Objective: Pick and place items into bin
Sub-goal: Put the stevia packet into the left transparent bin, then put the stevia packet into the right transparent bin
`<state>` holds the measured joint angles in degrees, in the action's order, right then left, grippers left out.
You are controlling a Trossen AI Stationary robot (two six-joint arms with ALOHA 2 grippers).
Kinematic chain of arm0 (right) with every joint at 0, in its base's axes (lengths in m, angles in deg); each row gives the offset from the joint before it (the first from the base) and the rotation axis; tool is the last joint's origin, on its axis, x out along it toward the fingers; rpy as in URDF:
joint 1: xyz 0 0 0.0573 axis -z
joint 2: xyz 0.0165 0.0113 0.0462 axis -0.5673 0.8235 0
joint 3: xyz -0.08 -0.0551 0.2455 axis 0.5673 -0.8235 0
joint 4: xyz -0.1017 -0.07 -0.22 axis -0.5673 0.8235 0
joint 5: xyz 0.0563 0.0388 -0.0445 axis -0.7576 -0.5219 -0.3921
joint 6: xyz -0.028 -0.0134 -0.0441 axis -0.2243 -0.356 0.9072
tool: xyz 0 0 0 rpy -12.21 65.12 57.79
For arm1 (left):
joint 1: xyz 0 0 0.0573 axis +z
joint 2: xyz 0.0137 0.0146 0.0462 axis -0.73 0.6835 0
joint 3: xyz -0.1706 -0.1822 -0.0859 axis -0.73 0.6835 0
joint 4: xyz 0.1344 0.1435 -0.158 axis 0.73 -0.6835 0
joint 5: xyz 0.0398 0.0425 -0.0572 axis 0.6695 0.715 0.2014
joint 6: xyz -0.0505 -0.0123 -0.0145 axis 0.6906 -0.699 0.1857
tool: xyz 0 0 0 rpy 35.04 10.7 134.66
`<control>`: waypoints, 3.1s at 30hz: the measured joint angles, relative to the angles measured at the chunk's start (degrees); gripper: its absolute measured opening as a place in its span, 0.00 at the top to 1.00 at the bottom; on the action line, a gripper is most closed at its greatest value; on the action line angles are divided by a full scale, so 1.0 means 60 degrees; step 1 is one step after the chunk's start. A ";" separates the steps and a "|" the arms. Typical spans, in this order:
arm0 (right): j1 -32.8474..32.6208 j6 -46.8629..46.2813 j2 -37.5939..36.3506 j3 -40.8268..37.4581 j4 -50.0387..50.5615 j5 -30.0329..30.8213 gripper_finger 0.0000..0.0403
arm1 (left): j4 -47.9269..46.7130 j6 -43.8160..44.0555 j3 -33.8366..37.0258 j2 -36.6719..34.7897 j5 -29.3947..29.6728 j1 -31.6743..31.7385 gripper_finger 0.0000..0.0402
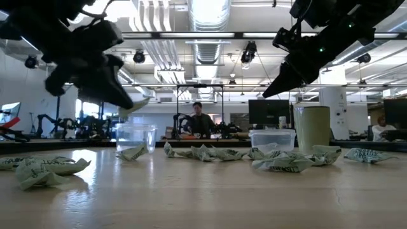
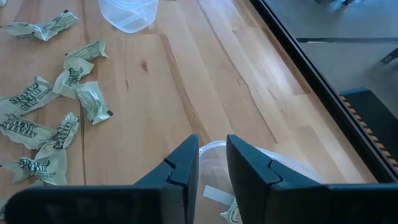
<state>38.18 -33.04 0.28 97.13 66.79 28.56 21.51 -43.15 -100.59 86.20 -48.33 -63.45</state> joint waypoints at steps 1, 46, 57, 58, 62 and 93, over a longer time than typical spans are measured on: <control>0.0000 0.0001 0.0000 0.0000 0.0000 0.0000 0.83 | 0.0097 -0.0094 -0.0022 0.0034 0.0571 -0.0063 1.00; -0.1375 -0.0282 0.1047 -0.0058 -0.0003 -0.3428 0.83 | 0.0050 -0.0546 -0.0157 0.0502 0.3170 -0.0408 0.68; -0.1534 -0.0571 0.2337 0.0015 0.0008 -0.2645 0.83 | 0.0041 -0.0547 -0.0098 0.0276 0.3137 -0.0556 0.68; -0.1526 -0.0575 0.2385 0.0015 0.0013 -0.2634 0.83 | 0.0036 -0.0548 -0.0098 0.0283 0.3137 -0.0556 0.68; -0.1544 -0.0891 0.2409 0.0015 0.0003 -0.2666 0.83 | -0.0007 -0.0550 -0.0098 0.0280 0.3137 -0.0556 0.68; -0.1537 -0.0756 0.3074 0.0018 0.0200 -0.2747 0.98 | -0.0122 -0.0549 -0.0098 0.0276 0.3141 -0.0563 0.68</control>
<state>28.95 -37.58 18.73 97.23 67.99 12.08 20.78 -46.45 -101.18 87.86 -29.49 -66.83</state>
